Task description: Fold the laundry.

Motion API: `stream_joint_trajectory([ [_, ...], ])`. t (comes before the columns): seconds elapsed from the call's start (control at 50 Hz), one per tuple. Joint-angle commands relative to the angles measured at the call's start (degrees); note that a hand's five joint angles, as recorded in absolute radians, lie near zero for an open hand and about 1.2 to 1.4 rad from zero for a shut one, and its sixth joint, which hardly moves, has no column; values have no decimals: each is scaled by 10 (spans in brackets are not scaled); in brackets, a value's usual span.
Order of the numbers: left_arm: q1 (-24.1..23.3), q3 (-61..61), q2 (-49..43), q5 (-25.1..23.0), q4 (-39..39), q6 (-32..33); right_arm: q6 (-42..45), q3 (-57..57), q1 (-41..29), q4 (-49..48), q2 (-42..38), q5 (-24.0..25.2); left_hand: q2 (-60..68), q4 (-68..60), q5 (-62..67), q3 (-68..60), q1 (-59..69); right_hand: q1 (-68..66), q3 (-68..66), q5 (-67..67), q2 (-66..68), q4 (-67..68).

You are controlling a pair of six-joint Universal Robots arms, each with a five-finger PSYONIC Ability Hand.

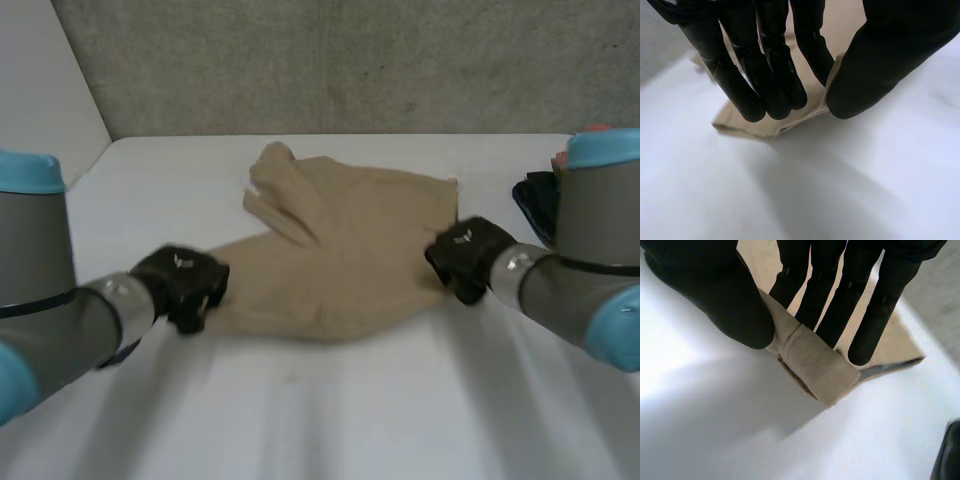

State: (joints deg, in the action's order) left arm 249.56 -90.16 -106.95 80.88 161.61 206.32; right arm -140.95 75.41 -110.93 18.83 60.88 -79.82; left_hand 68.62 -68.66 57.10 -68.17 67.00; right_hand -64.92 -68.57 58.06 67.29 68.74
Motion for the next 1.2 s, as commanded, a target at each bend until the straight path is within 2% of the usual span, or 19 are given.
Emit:
stream_joint_trajectory([
  [0.02,8,-68,61,-41,-190,106,120,41,62,216,58,7,114,-113,129,-118,130,-151,-114,119,127,113],
  [0.06,7,-75,64,-49,-206,122,138,61,70,235,66,17,114,-113,129,-118,130,-151,-114,119,127,113],
  [0.12,-3,-58,61,-52,-200,129,136,85,66,213,69,26,114,-113,129,-118,130,-151,-114,119,127,113],
  [0.22,-7,8,25,-28,-119,80,105,116,52,126,63,26,114,-113,129,-118,130,-151,-114,119,127,113],
  [0.24,-7,18,19,-22,-107,68,101,120,51,115,62,25,-77,78,-62,73,-61,-151,-114,119,127,113],
  [0.26,-7,37,11,-15,-84,48,93,126,48,99,59,24,-502,503,-487,498,-486,-151,-114,119,127,113],
  [0.28,-7,44,9,-11,-73,39,90,128,47,92,58,24,-582,582,-566,577,-565,-151,-114,119,127,113],
  [0.4,-5,98,-38,8,14,2,76,146,40,55,51,20,-556,556,-540,551,-539,-151,-114,119,127,113],
  [0.44,-4,124,-70,5,48,-1,73,152,37,44,49,19,-475,475,-460,471,-459,-151,-114,119,127,113],
  [0.5,-2,174,-127,2,76,0,70,158,32,30,46,17,-431,431,-416,427,-415,-151,-114,119,127,113],
  [0.58,0,248,-202,-3,73,0,67,164,28,17,42,13,-303,304,-288,299,-287,-151,-114,119,127,113],
  [0.82,-10,401,-340,-59,63,-1,67,173,22,2,33,6,-310,310,-295,305,-294,-151,-114,119,127,113],
  [1.06,-35,460,-397,-8,53,23,67,180,24,-5,32,6,-293,293,-278,289,-277,-151,-114,119,127,113],
  [1.2,-40,465,-400,9,50,41,69,182,22,-5,32,6,-177,177,-162,173,-161,-151,-114,119,127,113],
])
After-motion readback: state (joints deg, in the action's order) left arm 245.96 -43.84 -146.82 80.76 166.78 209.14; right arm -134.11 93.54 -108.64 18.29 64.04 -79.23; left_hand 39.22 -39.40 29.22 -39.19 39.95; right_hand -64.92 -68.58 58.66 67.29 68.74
